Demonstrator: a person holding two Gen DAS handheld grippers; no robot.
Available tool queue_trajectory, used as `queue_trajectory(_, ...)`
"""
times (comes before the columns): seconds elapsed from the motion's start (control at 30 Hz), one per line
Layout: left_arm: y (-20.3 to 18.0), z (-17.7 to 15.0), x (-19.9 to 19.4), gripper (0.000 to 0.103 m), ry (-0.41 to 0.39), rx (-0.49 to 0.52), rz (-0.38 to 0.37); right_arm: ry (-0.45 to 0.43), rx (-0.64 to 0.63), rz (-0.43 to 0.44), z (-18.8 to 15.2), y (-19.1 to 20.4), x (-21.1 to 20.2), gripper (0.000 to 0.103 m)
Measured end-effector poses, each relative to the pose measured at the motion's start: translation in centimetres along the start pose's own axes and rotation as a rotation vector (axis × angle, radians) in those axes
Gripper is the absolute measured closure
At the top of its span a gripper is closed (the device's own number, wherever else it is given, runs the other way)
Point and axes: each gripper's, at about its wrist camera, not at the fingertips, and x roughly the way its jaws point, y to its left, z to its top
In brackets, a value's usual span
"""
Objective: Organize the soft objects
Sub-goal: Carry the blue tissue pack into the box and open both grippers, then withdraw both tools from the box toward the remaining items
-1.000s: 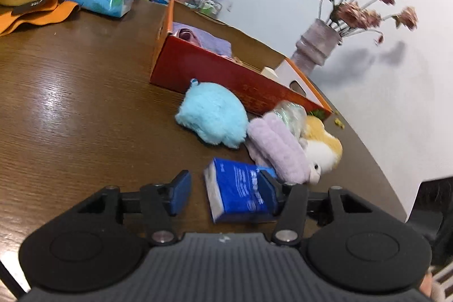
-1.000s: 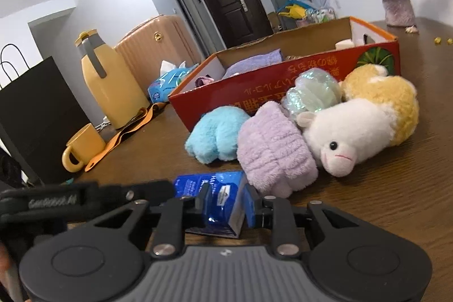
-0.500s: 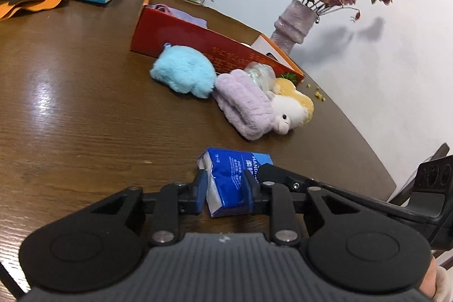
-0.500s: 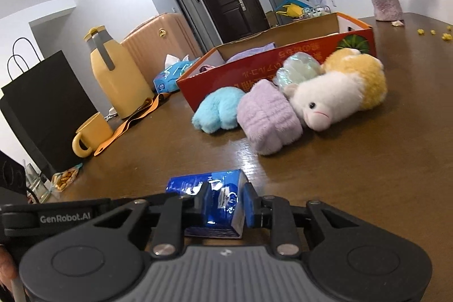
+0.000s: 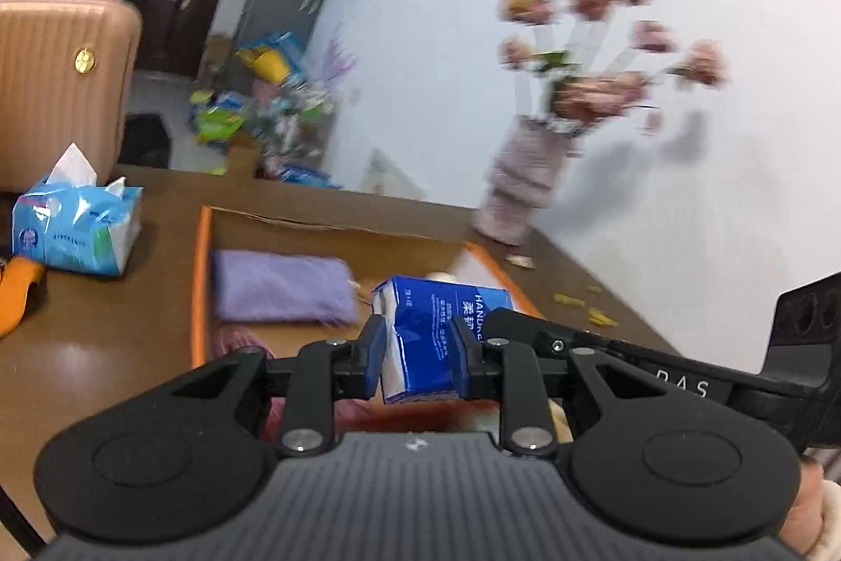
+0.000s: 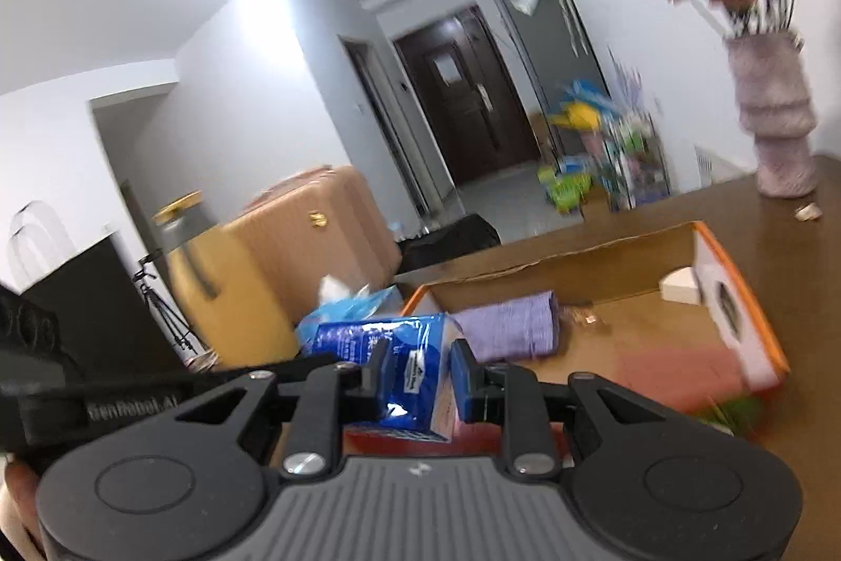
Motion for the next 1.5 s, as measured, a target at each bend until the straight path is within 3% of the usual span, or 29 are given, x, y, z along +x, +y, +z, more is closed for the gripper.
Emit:
queue_trajectory(0.13,4.6,2.2,6.3,0.078,0.118,-0.049,0.077,0.142,0.085,-0.041,2.9,-2.5,9.6,0.080)
queue_trajectory(0.27,6.7,2.4,9.3,0.074,0.181,0.012,0.192,0.307,0.166,-0.049,2.4,-3.6,16.9,0.078)
queue_trajectory(0.4,6.8,2.0,8.4,0.062,0.161,0.100,0.191,0.382,0.119,-0.076,1.1,-3.1,19.5,0.078)
queue_trajectory(0.5,6.1,2.2,7.8,0.061,0.154,0.130,0.202,0.370,0.087,-0.068,1.7,-2.5,19.4,0.076)
queue_trajectory(0.63,4.6,2.7,6.2,0.060,0.135,0.150,0.229,0.317,0.036,-0.076,3.5,-1.6,16.9,0.072)
queue_trajectory(0.73,3.3,3.4,4.0,0.055,0.094,0.153,0.251,0.269,-0.048,-0.096,5.5,-1.0,13.1,0.067)
queue_trajectory(0.83,1.5,3.5,0.7,0.029,0.016,0.168,0.282,0.192,-0.159,-0.155,6.9,-0.3,8.3,0.052)
queue_trajectory(0.87,0.7,3.3,-0.5,0.026,-0.021,0.181,0.294,0.161,-0.188,-0.178,7.2,-0.2,6.6,0.045)
queue_trajectory(1.0,-2.2,2.3,-3.4,0.017,-0.102,0.206,0.333,0.076,-0.266,-0.265,7.9,-0.3,0.8,0.037)
queue_trajectory(1.07,-3.4,1.5,-4.7,0.016,-0.149,0.216,0.342,0.026,-0.294,-0.285,7.6,-0.5,-1.6,0.026)
queue_trajectory(1.17,-4.6,-0.3,-6.7,0.003,-0.297,0.232,0.360,-0.145,-0.413,-0.305,6.2,-0.3,-5.7,0.013)
queue_trajectory(1.27,-5.3,-2.0,-7.7,0.003,-0.356,0.253,0.365,-0.294,-0.507,-0.322,4.4,-0.4,-8.5,0.011)
queue_trajectory(1.5,-6.1,-3.2,-9.3,0.003,-0.366,0.195,0.378,-0.333,-0.394,-0.318,3.9,-1.2,-11.5,0.011)
